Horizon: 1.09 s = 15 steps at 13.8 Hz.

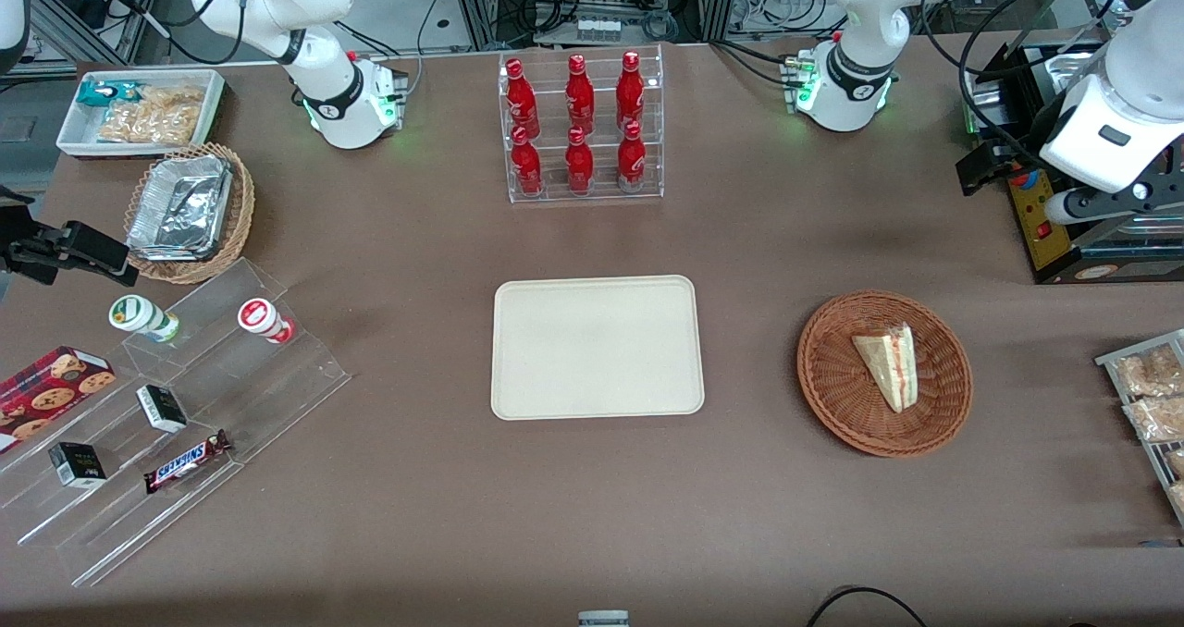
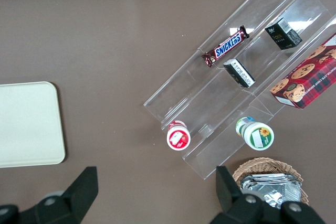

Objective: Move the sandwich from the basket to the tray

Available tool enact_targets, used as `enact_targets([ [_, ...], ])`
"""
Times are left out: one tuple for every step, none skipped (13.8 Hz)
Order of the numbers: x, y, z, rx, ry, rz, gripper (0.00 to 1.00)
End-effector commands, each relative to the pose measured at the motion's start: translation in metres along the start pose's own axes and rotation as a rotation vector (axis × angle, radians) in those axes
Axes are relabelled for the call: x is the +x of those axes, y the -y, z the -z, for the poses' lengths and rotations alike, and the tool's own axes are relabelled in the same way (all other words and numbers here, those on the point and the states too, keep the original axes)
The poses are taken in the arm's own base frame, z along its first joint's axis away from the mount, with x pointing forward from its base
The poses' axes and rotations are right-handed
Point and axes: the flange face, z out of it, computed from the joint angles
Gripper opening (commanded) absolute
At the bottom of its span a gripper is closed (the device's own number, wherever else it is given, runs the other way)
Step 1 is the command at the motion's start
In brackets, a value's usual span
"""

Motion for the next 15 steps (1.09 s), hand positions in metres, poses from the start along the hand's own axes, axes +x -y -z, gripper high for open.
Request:
enact_targets([
  [0.000, 0.000, 0.005, -0.009, 0.002, -0.016, 1.00],
  [-0.001, 0.001, 0.008, -0.013, 0.003, -0.013, 1.00],
  [0.002, 0.002, 0.005, -0.012, 0.008, -0.011, 1.00],
  [0.006, 0.001, 0.001, -0.011, 0.015, -0.015, 1.00],
  [0.007, 0.001, -0.002, -0.009, 0.022, -0.015, 1.00],
  [0.018, 0.001, -0.013, -0.007, 0.041, -0.008, 1.00],
  [0.030, 0.002, -0.026, -0.007, 0.061, -0.006, 1.00],
  [0.044, 0.002, -0.038, -0.010, 0.074, -0.005, 1.00],
  [0.063, 0.001, -0.058, -0.017, 0.086, -0.001, 1.00],
  [0.084, 0.009, -0.084, -0.025, 0.108, 0.020, 1.00],
  [0.104, 0.010, -0.112, -0.033, 0.128, 0.026, 1.00],
  [0.124, 0.015, -0.142, -0.043, 0.146, 0.039, 1.00],
  [0.143, 0.020, -0.175, -0.053, 0.166, 0.053, 1.00],
  [0.158, 0.021, -0.198, -0.060, 0.160, 0.084, 1.00],
  [0.170, 0.022, -0.220, -0.066, 0.157, 0.144, 1.00],
])
